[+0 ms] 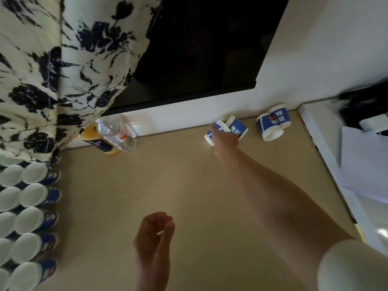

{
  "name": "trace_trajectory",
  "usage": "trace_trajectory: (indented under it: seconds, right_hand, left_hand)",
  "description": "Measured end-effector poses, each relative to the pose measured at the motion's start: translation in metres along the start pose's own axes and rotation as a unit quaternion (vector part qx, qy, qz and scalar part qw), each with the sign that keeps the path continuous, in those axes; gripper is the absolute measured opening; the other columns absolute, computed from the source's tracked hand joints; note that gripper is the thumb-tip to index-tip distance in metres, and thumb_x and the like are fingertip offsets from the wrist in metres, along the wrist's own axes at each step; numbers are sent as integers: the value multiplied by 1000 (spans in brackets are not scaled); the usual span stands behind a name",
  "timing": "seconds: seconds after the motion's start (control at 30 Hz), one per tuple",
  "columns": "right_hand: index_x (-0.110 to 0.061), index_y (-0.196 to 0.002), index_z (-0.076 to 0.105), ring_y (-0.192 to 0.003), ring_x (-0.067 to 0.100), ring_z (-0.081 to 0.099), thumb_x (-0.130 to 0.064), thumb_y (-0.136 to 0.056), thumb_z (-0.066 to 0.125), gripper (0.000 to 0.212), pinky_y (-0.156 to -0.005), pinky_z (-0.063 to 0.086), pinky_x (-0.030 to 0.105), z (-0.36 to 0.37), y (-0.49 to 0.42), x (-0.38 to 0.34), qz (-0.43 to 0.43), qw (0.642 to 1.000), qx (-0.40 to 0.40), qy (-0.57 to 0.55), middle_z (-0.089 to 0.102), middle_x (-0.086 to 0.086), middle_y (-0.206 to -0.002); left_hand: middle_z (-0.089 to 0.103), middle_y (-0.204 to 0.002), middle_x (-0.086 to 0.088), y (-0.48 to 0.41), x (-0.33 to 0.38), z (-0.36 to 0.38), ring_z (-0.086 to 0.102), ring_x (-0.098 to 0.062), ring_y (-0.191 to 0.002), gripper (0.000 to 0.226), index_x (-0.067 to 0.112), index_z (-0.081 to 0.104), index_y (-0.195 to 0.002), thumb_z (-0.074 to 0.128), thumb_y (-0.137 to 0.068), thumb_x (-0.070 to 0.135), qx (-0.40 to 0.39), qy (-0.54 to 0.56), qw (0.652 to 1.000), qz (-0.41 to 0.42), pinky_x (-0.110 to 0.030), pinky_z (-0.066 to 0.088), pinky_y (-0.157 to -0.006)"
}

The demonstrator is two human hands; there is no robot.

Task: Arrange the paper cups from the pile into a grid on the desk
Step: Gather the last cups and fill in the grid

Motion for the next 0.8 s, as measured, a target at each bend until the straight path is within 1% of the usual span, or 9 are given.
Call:
trace_trajectory:
  seconds: [0.1,0.17,0.27,0.37,0.47,0.53,0.67,0.73,0.8]
  right_hand:
    - [-7,-145,34,-118,32,59,-60,-67,80,105,-101,51,49,11,-13,6,6,1000,3,-8,52,13,-135]
    - [-6,-142,40,-120,35,59,-52,-72,75,92,-100,51,48,24,-17,8,-8,999,-45,-21,55,15,-135]
    - [-12,-128,50,-95,24,68,-40,-69,83,73,-85,59,41,17,-10,15,-9,999,-26,-45,65,6,-117]
    - [-22,-115,52,-86,14,68,-40,-61,83,65,-85,59,43,6,13,9,-110,993,-36,4,65,-5,-104]
    - [-20,-114,55,-88,8,62,-29,-67,86,57,-75,50,18,-15,60,5,-232,965,-104,70,64,-4,-105]
    - [-20,-114,57,-88,4,59,-22,-68,87,54,-69,42,8,-33,95,7,-291,940,-156,90,65,-5,-105]
    - [-17,-124,58,-103,4,62,-28,-68,86,64,-80,42,6,-65,150,12,-365,890,-261,85,67,-8,-113]
    - [-18,-126,58,-106,6,63,-35,-68,81,65,-84,41,8,-79,166,11,-390,872,-285,83,67,-12,-115]
    - [-17,-126,58,-106,7,63,-32,-67,80,65,-85,41,8,-89,172,10,-402,865,-291,79,67,-13,-115]
  left_hand:
    - [74,-82,-6,-3,-4,-2,65,-27,-81,25,12,66,-92,73,-70,22,15,10,1000,1,-19,52,-62]
    - [73,-81,-6,-4,-4,1,64,-27,-81,26,5,64,-94,70,-71,18,14,18,1000,4,-18,52,-61]
    - [72,-81,-4,-8,-3,7,64,-23,-80,26,4,63,-95,68,-72,16,9,15,1000,5,-18,52,-62]
    - [73,-88,-3,-16,1,19,67,-20,-84,30,11,66,-98,72,-73,26,-9,-10,1000,4,-20,54,-66]
    - [73,-94,-1,-30,3,36,68,-18,-94,30,17,66,-101,72,-74,28,-18,-33,999,-15,-21,54,-72]
    - [72,-103,4,-42,8,55,67,-13,-101,35,23,65,-106,78,-74,31,-36,-63,997,-29,-28,55,-81]
    - [65,-120,16,-54,25,98,61,1,-113,61,26,57,-127,84,-74,38,-96,-122,987,-33,-37,55,-96]
    - [67,-120,16,-52,34,117,63,-3,-113,69,29,58,-128,82,-65,46,-125,-123,984,-15,-38,56,-94]
    - [70,-115,13,-48,39,127,67,-10,-109,63,32,62,-121,84,-63,40,-133,-107,985,3,-41,57,-92]
Point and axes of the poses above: each hand's wrist, its own y-axis away from the middle knuckle, its own z-axis out of the palm, x = y × z, the point moved 8 cm from there along -y, towards the middle knuckle
